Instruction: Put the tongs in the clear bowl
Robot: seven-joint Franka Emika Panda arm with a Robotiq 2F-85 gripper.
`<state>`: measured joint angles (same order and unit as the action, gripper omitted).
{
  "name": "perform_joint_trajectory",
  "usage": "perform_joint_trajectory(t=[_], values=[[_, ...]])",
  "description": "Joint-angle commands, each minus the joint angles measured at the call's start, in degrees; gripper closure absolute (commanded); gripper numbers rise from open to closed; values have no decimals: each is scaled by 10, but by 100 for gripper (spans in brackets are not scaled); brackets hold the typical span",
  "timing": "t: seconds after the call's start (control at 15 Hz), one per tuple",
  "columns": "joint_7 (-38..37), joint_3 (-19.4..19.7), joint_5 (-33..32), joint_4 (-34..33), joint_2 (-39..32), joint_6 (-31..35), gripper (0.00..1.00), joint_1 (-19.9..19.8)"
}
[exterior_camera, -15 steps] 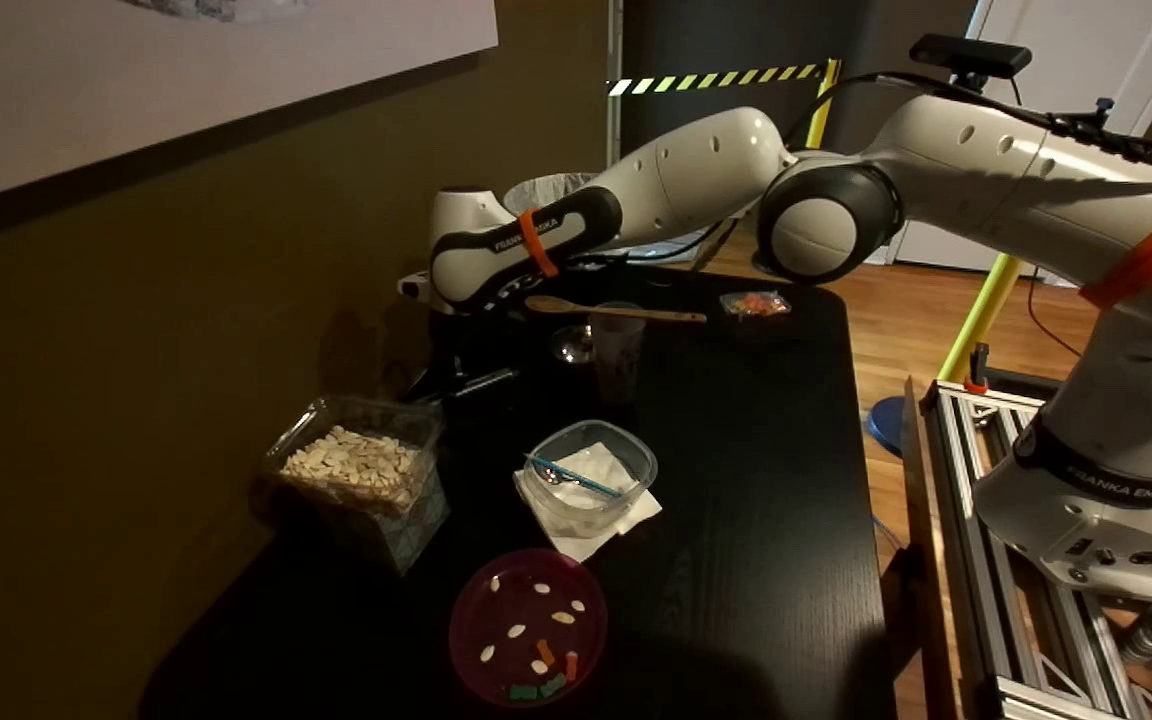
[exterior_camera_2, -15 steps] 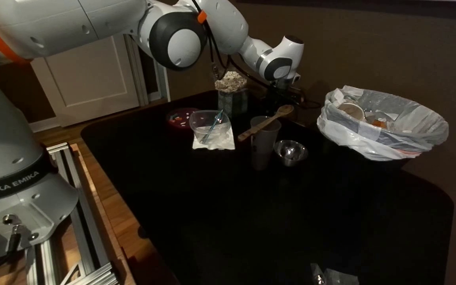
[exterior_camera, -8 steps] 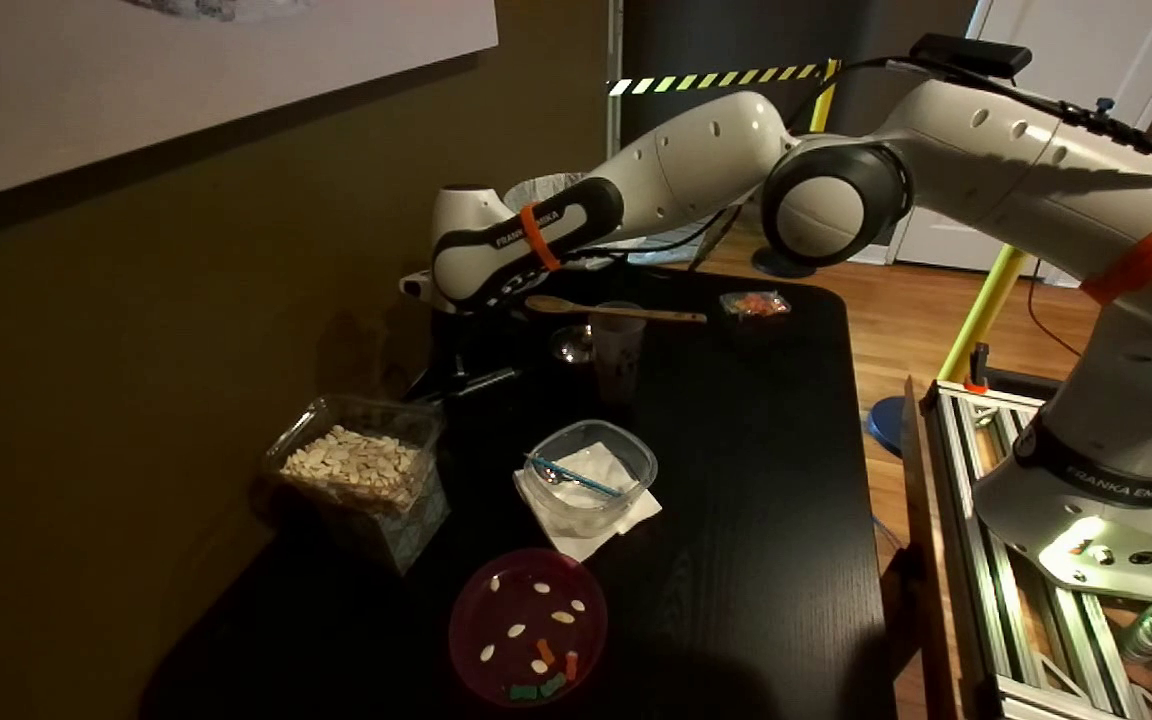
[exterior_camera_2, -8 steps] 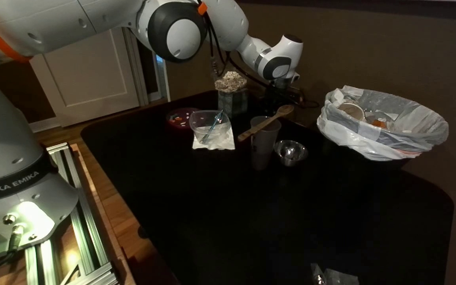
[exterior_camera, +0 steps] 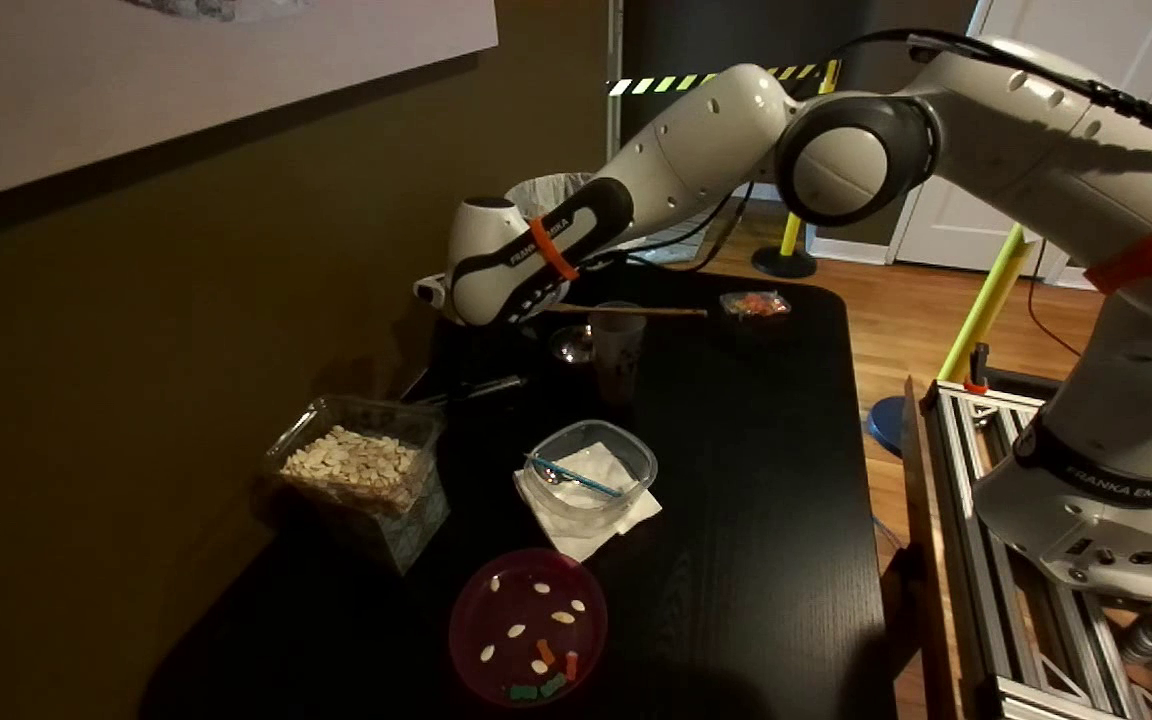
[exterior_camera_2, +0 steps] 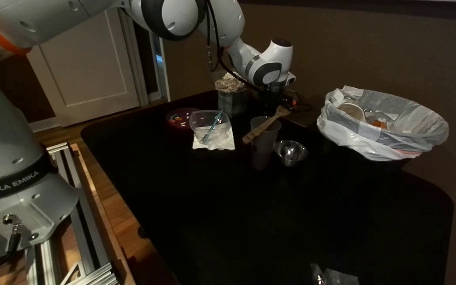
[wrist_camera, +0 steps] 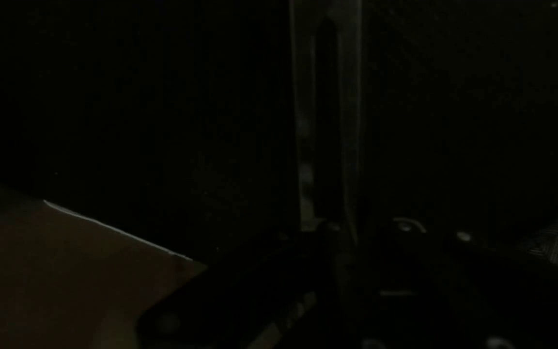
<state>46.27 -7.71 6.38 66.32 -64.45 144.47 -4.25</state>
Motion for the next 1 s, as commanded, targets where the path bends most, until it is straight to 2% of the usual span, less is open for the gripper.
perform_joint_trajectory(t=[0.0,0.27,0.33,0.53,0.73,0.8,0.93], values=[[-40,-25,3,138,77,101,97,-21],[-29,-58,-11,245,137,169,97,-49],[-39,-48,-24,160,79,139,86,-35],[-38,-58,-23,211,113,151,86,-45],[-38,-59,-23,223,123,151,86,-47],[-38,-60,-23,224,123,151,97,-47],[-31,-71,-23,237,132,164,97,-52]])
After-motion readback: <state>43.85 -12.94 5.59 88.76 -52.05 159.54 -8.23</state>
